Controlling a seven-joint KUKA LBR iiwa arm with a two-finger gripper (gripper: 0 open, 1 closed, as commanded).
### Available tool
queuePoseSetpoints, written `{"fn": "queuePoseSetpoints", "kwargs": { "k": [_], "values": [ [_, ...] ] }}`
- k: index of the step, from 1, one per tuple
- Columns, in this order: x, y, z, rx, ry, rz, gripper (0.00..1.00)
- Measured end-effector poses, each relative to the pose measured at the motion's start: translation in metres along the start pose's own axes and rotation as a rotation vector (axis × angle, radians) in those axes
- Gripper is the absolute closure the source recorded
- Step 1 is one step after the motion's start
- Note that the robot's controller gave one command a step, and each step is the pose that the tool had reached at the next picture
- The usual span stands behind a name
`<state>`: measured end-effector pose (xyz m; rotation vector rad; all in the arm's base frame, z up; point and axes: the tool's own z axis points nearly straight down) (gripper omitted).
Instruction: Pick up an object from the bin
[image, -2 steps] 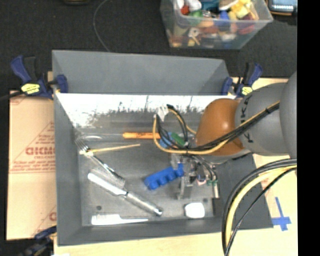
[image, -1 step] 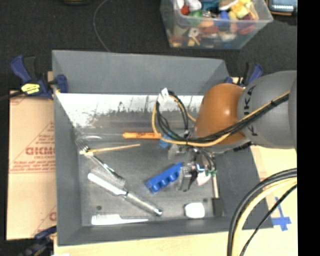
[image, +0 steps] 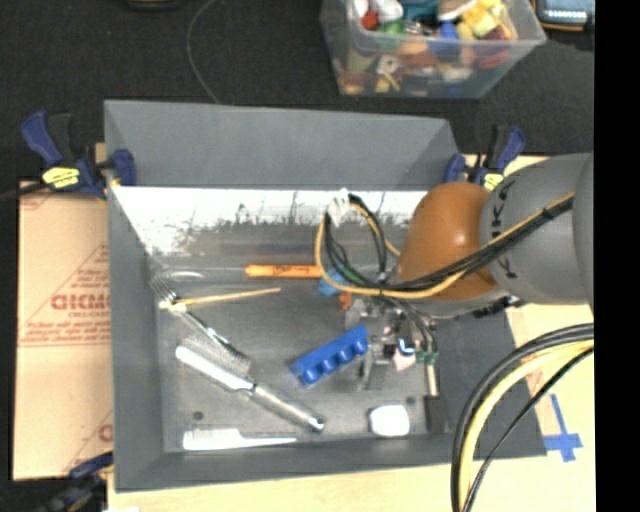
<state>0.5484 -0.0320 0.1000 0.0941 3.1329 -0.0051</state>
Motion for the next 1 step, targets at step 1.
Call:
{"fn": "queuePoseSetpoints", "kwargs": {
  "k": [1],
  "values": [
    [-0.0028,0.0026,0.0298,0.003,-0.014,-0.087,0.00]
  ]
}}
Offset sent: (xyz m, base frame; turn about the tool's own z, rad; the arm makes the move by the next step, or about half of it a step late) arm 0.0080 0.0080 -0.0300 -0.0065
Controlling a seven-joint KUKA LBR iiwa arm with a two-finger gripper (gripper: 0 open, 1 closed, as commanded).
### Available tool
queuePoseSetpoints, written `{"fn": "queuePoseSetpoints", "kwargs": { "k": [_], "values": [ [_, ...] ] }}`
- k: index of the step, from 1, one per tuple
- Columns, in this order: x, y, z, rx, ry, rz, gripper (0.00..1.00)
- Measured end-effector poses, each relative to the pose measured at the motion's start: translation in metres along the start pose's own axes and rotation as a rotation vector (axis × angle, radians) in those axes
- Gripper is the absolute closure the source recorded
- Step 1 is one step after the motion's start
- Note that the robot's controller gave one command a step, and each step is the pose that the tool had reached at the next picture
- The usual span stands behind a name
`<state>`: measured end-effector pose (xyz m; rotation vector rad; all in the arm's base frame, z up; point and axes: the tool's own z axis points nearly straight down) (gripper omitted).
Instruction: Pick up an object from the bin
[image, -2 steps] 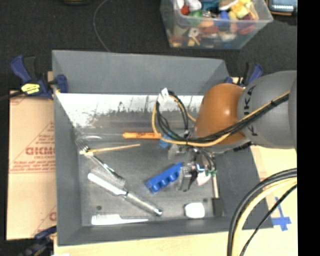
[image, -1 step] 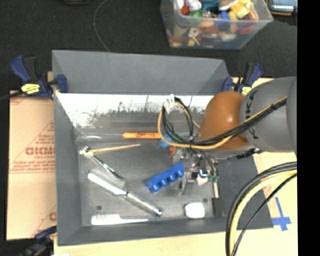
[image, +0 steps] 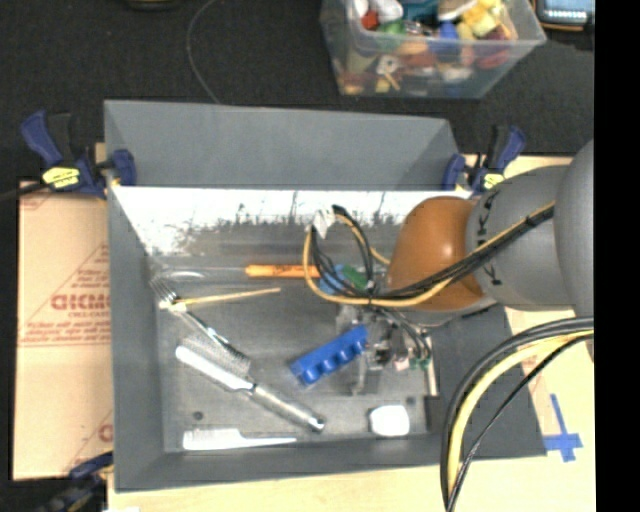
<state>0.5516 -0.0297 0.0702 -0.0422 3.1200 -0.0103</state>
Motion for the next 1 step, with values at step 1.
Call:
{"fn": "queuePoseSetpoints", "kwargs": {
  "k": [1],
  "values": [
    [-0.0061,0.0044,-0.0008,-0.001,0.002,0.075,1.00]
  ]
}}
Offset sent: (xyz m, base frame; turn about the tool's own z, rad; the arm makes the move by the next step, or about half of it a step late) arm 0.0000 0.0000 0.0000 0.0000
